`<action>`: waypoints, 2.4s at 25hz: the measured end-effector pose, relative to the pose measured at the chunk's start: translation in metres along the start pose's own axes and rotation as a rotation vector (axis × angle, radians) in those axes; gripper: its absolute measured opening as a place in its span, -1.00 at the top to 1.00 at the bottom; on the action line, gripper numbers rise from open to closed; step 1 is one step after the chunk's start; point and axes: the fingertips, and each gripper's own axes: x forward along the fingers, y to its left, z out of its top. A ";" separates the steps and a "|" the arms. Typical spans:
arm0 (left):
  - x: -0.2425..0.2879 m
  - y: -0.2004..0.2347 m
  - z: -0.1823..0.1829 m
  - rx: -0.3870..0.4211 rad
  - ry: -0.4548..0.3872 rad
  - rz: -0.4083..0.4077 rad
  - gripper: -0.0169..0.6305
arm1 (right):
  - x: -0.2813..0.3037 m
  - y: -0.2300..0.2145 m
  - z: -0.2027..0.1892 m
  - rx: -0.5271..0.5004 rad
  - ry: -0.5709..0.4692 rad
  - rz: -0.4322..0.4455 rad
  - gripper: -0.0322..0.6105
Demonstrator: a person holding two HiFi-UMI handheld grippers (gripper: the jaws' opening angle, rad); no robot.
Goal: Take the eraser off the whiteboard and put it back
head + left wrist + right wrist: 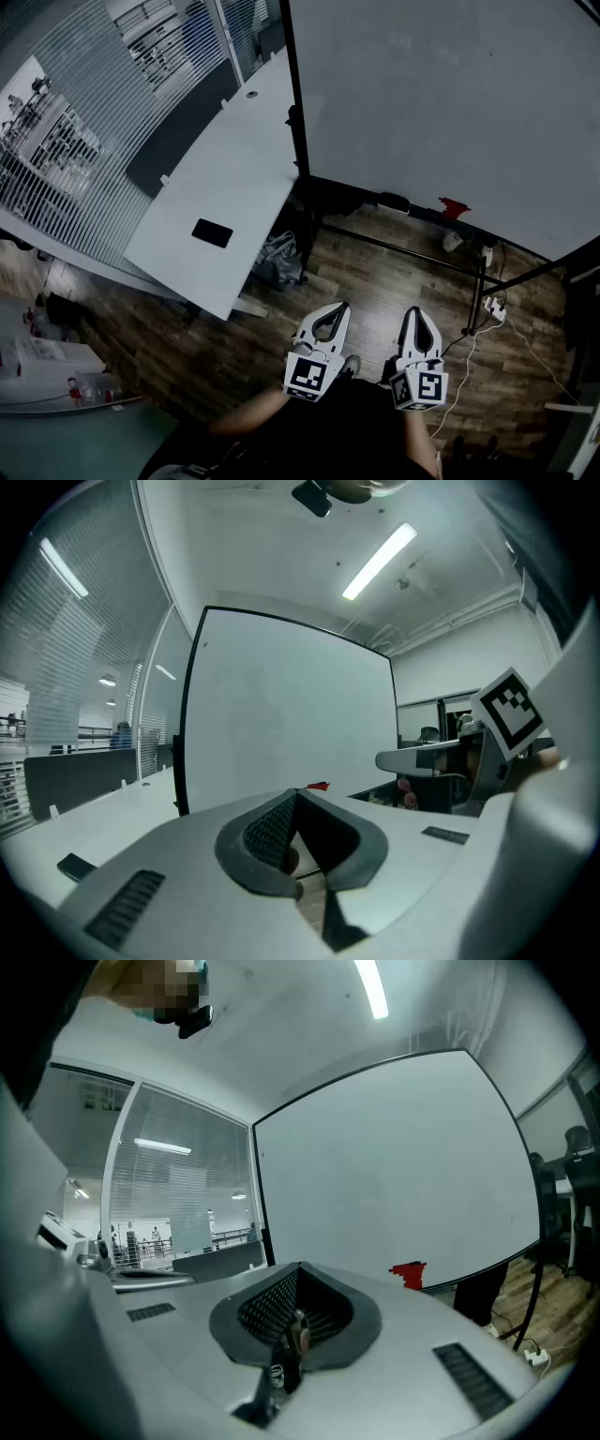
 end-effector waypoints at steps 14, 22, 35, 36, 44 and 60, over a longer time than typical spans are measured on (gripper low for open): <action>-0.022 0.022 -0.013 -0.009 0.028 -0.006 0.96 | -0.001 0.022 -0.013 0.045 0.007 -0.007 0.86; -0.038 0.044 -0.021 -0.028 0.013 -0.030 0.96 | 0.002 0.045 -0.017 0.046 -0.004 -0.022 0.86; -0.011 0.060 -0.026 -0.027 0.018 -0.028 0.96 | 0.040 0.040 -0.025 0.147 0.007 0.004 0.86; -0.006 0.060 -0.026 -0.024 0.022 -0.027 0.96 | 0.045 0.037 -0.024 0.153 0.006 0.008 0.86; 0.048 0.062 -0.014 0.002 0.027 -0.005 0.96 | 0.090 -0.005 -0.016 0.200 0.010 0.029 0.86; 0.106 0.060 0.003 0.049 0.000 0.095 0.96 | 0.152 -0.057 -0.015 0.407 0.020 0.089 0.86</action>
